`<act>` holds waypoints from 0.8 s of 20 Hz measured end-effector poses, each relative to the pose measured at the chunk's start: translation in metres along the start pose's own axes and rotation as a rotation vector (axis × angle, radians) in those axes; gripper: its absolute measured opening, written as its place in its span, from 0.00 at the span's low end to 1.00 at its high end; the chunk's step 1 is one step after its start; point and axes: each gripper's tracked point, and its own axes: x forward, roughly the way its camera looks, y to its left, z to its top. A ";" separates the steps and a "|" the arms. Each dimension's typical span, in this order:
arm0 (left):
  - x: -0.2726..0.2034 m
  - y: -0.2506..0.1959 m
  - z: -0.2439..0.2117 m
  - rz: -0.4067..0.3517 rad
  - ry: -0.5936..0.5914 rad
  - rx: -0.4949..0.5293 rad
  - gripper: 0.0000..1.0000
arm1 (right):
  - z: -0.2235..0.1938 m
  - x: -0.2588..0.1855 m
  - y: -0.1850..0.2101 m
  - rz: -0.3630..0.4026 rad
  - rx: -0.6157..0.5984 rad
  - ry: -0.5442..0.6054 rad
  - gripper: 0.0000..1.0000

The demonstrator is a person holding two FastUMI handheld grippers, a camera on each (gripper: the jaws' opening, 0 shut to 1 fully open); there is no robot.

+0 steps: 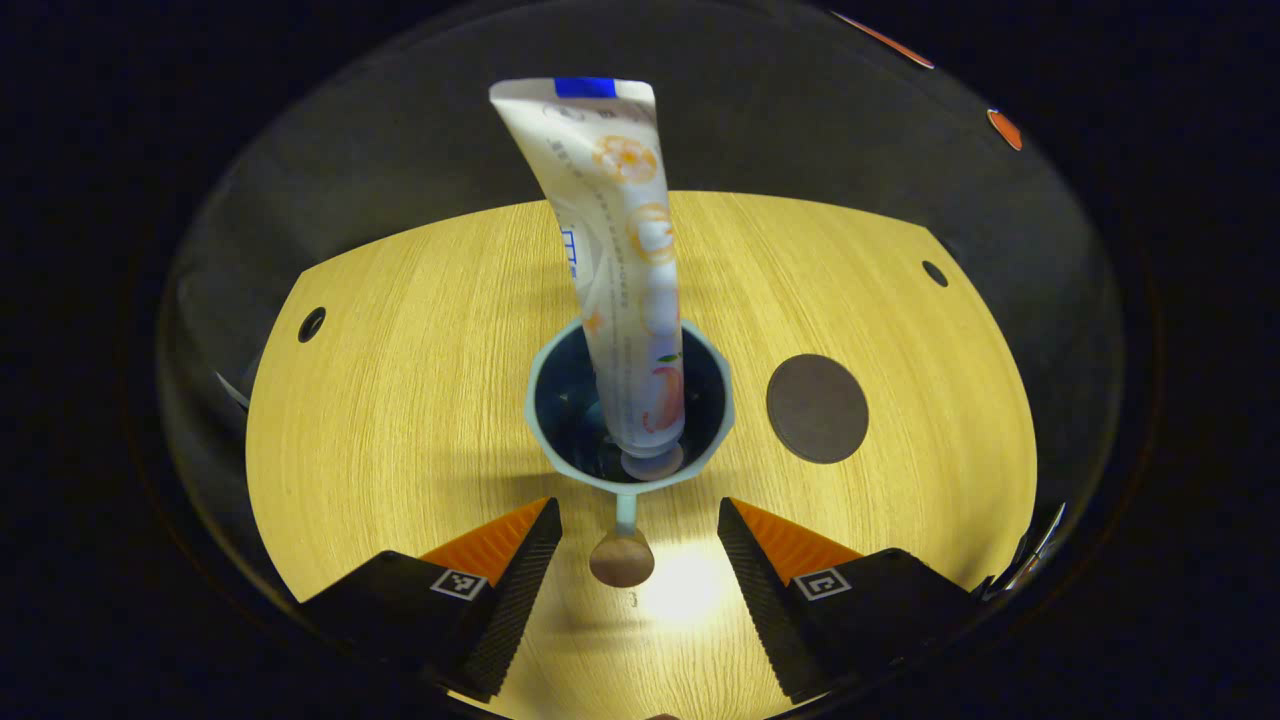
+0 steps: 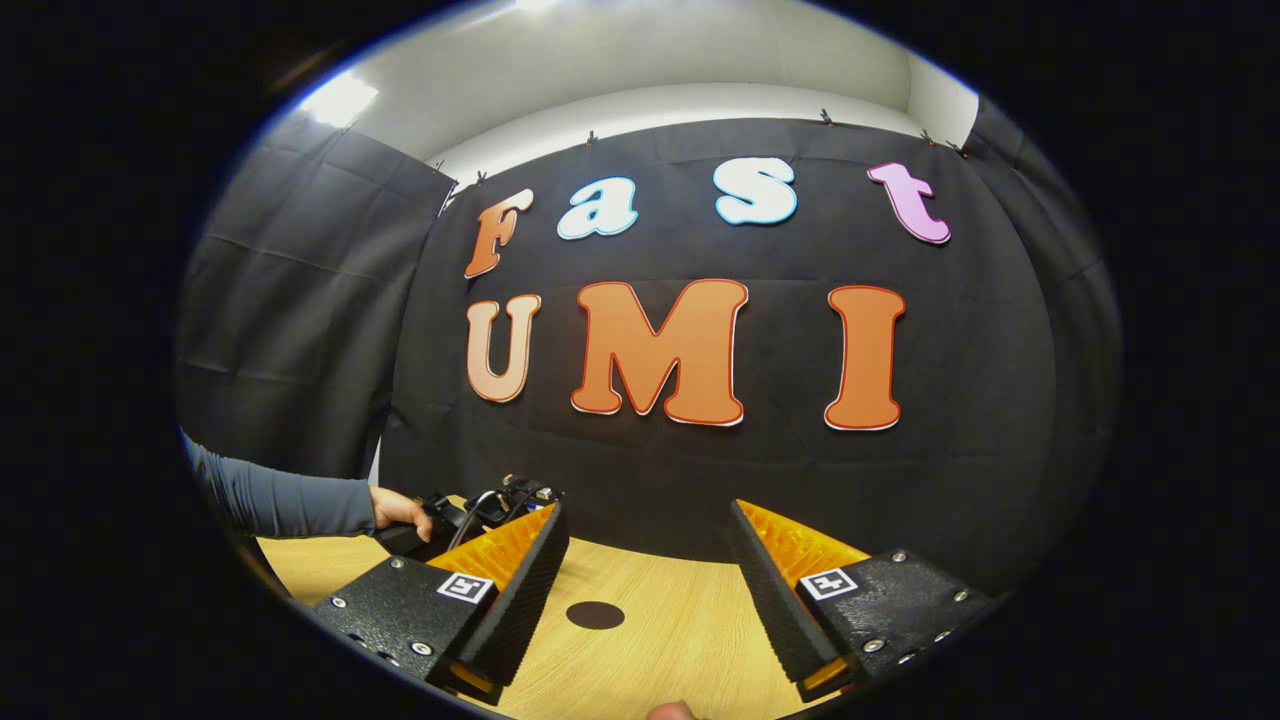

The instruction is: Put the toothbrush and toothpaste on the desktop into the cup, then pick up the cup and place it on the coaster on the desktop.

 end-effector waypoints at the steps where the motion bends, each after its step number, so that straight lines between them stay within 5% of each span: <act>1: 0.003 0.000 0.000 0.007 0.009 0.010 0.94 | 0.000 -0.001 0.000 0.000 0.000 -0.001 0.96; 4: 0.012 -0.001 -0.001 0.018 0.039 0.017 0.83 | -0.004 -0.003 0.001 -0.003 0.005 0.006 0.96; 8: 0.027 0.005 -0.001 0.047 0.055 0.015 0.50 | -0.014 -0.003 0.000 -0.025 -0.001 0.020 0.96; 10: 0.039 0.011 -0.003 0.059 0.064 -0.006 0.45 | -0.019 -0.004 0.005 -0.024 -0.003 0.026 0.96; 12: 0.043 0.007 -0.008 0.054 0.050 -0.033 0.30 | -0.024 -0.003 0.009 -0.016 0.003 0.038 0.96; 16: 0.047 0.000 -0.012 0.044 0.025 -0.049 0.28 | -0.028 -0.005 0.013 -0.012 0.005 0.039 0.96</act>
